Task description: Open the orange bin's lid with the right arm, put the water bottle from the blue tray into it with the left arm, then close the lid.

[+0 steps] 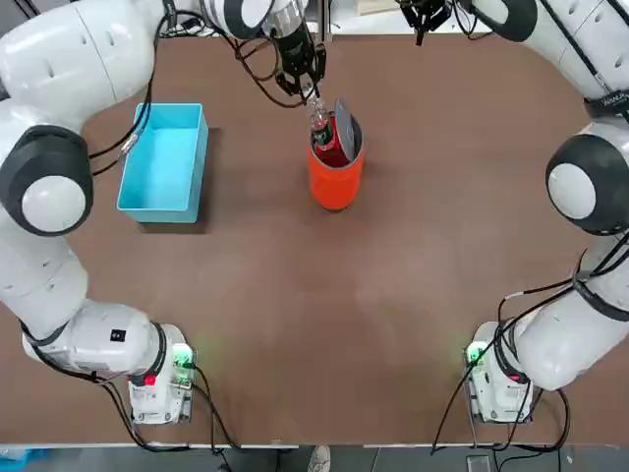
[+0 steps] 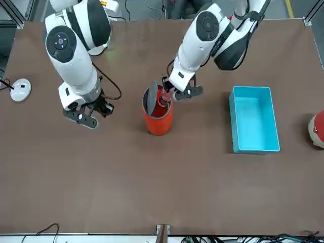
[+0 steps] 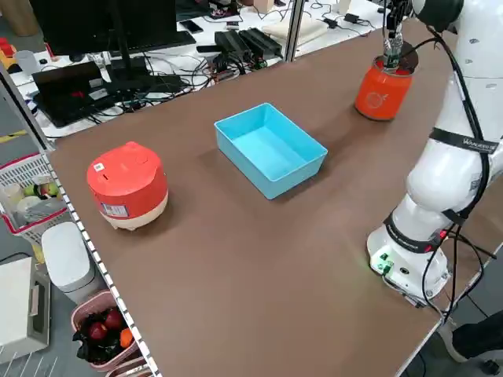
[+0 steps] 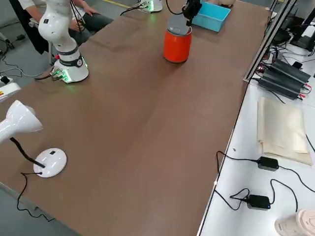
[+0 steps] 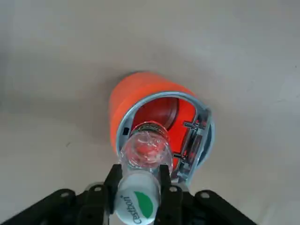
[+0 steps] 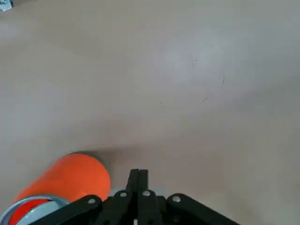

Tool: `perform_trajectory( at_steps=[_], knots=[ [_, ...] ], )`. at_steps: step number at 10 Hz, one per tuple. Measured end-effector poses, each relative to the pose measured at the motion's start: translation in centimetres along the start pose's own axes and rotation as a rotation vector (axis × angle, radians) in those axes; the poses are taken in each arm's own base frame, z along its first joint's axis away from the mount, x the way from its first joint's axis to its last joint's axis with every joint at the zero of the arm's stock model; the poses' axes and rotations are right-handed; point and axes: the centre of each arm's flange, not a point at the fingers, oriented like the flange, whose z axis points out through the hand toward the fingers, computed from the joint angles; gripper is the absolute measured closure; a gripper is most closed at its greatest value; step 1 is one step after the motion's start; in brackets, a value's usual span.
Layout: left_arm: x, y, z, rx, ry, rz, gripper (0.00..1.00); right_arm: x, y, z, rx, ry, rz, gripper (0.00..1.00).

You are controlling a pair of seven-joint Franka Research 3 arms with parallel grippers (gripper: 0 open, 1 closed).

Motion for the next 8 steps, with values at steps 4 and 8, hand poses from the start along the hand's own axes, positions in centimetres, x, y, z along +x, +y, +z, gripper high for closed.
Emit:
perform_trajectory(
  at_steps=[4, 8],
  knots=[
    [-0.2, 0.6, 0.4, 0.003, 0.005, -0.008, 0.36, 0.0, 0.0, 0.0, 0.000, 0.000, -0.001, 0.98],
    [4.7, -1.9, -3.1, -0.007, 0.087, -0.083, 0.12, 0.0, 0.0, 0.0, 0.000, -0.001, -0.001, 0.98]
  ],
)
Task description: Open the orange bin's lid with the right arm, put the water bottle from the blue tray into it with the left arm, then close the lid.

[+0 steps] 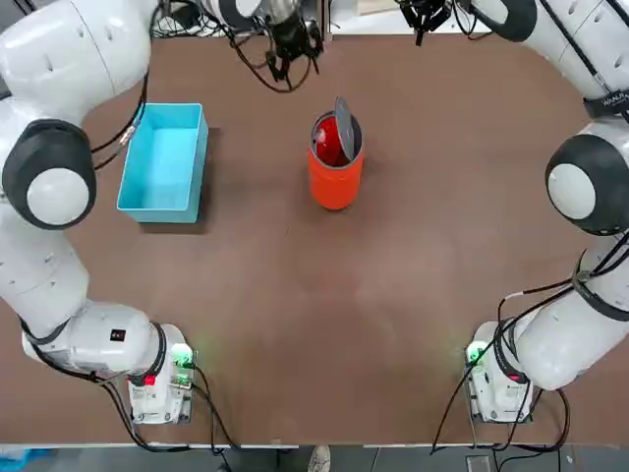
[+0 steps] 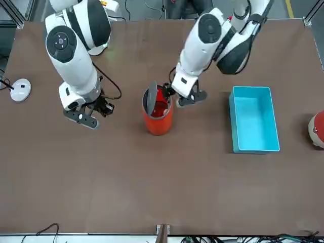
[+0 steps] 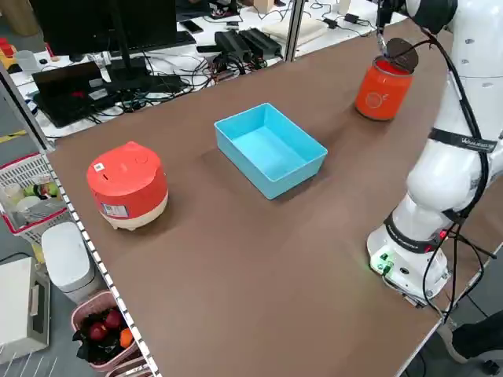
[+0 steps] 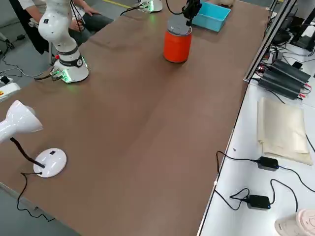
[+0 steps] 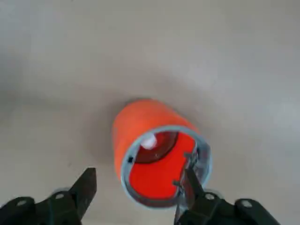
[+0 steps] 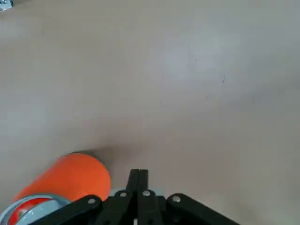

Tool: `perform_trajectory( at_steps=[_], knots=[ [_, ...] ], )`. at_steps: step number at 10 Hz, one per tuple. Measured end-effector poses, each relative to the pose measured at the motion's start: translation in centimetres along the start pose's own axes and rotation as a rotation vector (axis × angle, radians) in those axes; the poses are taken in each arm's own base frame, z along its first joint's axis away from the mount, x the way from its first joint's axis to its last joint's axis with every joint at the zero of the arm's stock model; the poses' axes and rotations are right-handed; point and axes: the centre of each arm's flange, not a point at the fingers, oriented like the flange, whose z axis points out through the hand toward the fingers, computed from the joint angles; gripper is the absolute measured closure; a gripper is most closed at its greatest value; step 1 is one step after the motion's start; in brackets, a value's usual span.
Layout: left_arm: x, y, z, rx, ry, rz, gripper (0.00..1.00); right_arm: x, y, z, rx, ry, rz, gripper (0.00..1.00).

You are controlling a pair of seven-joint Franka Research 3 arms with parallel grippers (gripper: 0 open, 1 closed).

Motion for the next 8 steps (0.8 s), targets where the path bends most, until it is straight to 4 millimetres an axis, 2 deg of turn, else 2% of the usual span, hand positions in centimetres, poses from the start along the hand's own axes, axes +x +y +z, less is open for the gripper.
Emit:
perform_trajectory(
  at_steps=[1, 3, 5, 7, 8],
  knots=[
    [2.6, -1.9, -1.6, 0.012, 0.020, -0.035, 0.08, 0.0, 0.0, 0.0, 0.000, 0.000, -0.001, 0.98],
    [8.1, -7.5, -4.5, 0.066, 0.031, -0.018, 0.04, -1.1, -1.2, 0.4, 0.003, -0.010, -0.024, 0.98],
    [12.6, -13.4, -7.0, 0.116, 0.017, 0.038, 0.01, -5.4, -5.8, 2.1, 0.012, -0.005, -0.036, 0.98],
    [14.8, -18.0, -9.2, 0.155, 0.003, 0.101, 0.01, -10.8, -10.3, 3.1, 0.025, 0.011, -0.049, 0.98],
    [15.4, -20.0, -10.2, 0.171, 0.007, 0.129, 0.01, -13.0, -11.8, 3.8, 0.022, 0.011, -0.066, 0.98]
  ],
)
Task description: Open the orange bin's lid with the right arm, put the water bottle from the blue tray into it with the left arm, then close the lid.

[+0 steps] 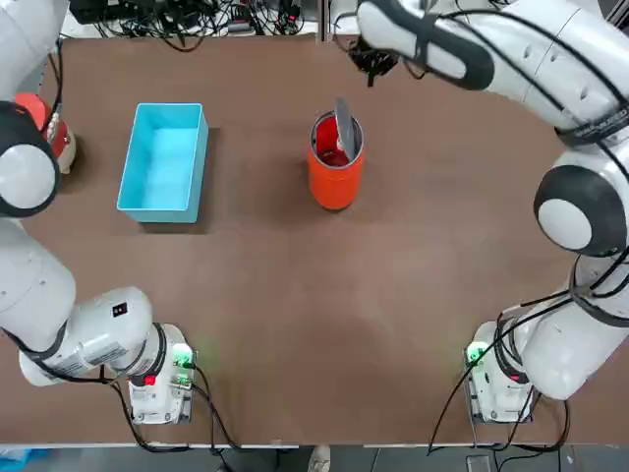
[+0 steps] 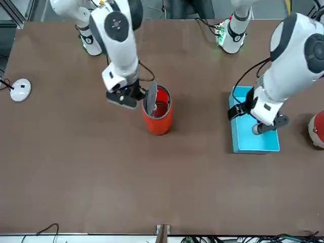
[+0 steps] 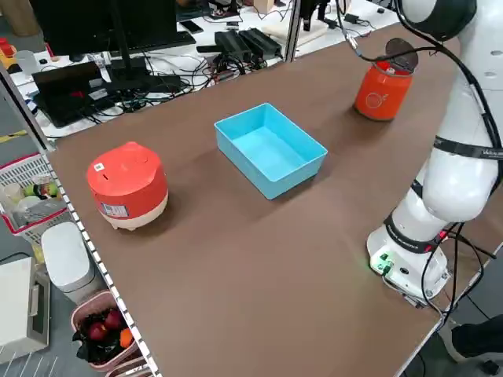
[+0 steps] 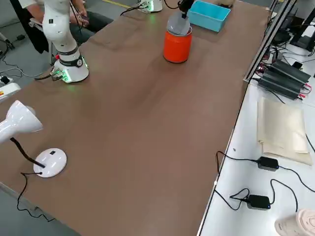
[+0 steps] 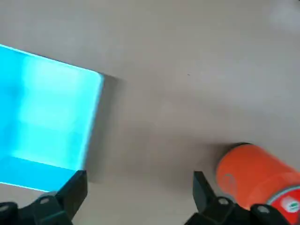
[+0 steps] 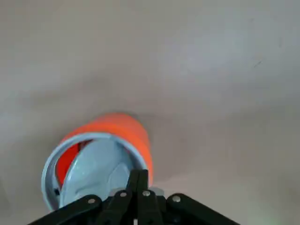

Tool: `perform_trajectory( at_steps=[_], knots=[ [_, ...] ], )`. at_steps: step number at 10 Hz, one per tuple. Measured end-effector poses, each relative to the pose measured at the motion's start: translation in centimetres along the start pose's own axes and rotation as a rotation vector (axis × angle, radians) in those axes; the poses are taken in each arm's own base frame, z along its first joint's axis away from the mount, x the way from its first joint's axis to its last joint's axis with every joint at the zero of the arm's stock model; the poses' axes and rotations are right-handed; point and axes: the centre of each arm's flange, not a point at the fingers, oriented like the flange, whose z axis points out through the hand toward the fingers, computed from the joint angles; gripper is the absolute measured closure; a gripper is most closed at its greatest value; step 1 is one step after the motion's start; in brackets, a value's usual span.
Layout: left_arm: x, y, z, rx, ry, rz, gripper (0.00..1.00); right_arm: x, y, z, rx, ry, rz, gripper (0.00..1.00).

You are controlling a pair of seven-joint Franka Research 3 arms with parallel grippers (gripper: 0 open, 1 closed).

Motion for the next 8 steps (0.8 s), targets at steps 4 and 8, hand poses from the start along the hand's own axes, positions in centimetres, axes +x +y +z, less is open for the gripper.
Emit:
perform_trajectory(
  at_steps=[4, 8],
  knots=[
    [1.0, -8.1, -1.0, 0.052, -0.005, 0.108, 0.01, -3.9, -3.0, 4.0, 0.013, 0.016, -0.004, 0.98],
    [1.2, -12.0, -2.2, 0.069, -0.007, 0.162, 0.00, -5.5, -5.8, 6.5, 0.029, 0.071, 0.057, 0.98]
  ],
)
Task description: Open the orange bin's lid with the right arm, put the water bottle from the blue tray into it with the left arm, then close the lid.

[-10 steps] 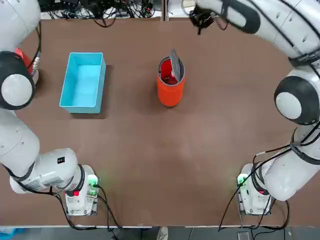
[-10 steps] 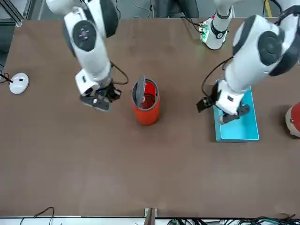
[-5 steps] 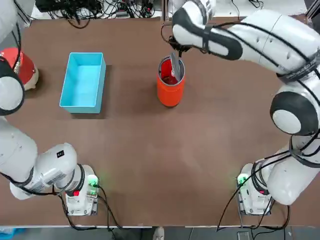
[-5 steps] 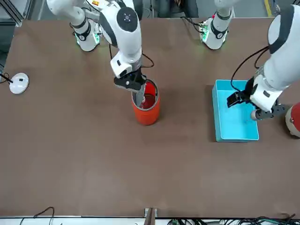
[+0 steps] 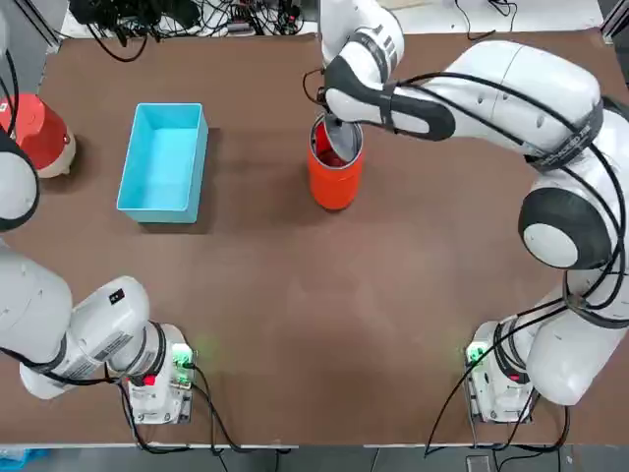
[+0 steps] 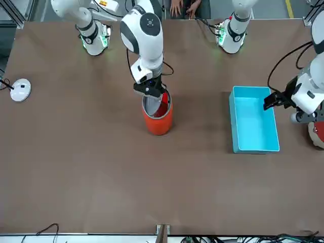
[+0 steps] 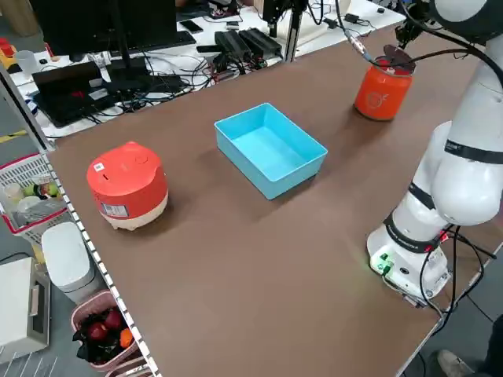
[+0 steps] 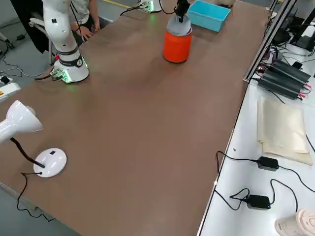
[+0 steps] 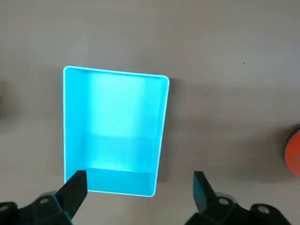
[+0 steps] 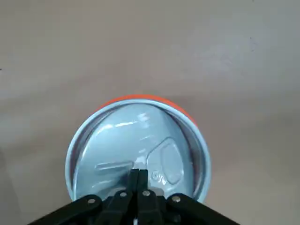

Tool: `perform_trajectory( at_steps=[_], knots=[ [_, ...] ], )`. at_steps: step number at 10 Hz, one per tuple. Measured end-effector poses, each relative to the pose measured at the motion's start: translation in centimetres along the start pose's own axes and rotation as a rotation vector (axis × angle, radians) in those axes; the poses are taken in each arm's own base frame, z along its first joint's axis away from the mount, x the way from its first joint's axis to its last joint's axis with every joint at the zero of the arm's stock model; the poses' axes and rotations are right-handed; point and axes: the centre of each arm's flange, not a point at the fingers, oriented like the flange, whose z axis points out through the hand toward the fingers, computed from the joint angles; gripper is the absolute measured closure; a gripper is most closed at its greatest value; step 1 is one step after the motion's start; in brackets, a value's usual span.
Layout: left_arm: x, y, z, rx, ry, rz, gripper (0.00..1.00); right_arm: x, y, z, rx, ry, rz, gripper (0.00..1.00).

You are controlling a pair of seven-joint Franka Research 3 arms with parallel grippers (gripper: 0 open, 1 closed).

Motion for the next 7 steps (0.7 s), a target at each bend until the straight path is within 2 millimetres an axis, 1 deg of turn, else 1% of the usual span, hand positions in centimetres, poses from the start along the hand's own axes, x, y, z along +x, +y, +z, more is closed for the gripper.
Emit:
perform_trajectory(
  at_steps=[2, 3, 4, 5, 7],
  knots=[
    [0.2, -2.3, -0.1, -0.002, 0.002, 0.015, 0.01, -0.2, -0.7, 1.8, -0.004, 0.005, 0.004, 0.98],
    [0.2, -3.0, -0.1, -0.002, 0.002, 0.014, 0.01, -0.2, -0.9, 2.8, -0.012, 0.013, 0.006, 0.98],
    [0.3, -3.1, 0.0, 0.003, 0.001, 0.018, 0.01, -0.2, -1.2, 3.7, -0.018, 0.027, 0.011, 0.98],
    [0.4, -2.5, 0.1, 0.014, 0.001, 0.024, 0.00, -0.4, -1.4, 4.3, -0.021, 0.038, 0.012, 0.98],
    [0.2, -0.8, -0.5, 0.040, 0.011, 0.041, 0.00, -0.6, -1.5, 4.2, -0.025, 0.048, 0.010, 0.98]
  ],
)
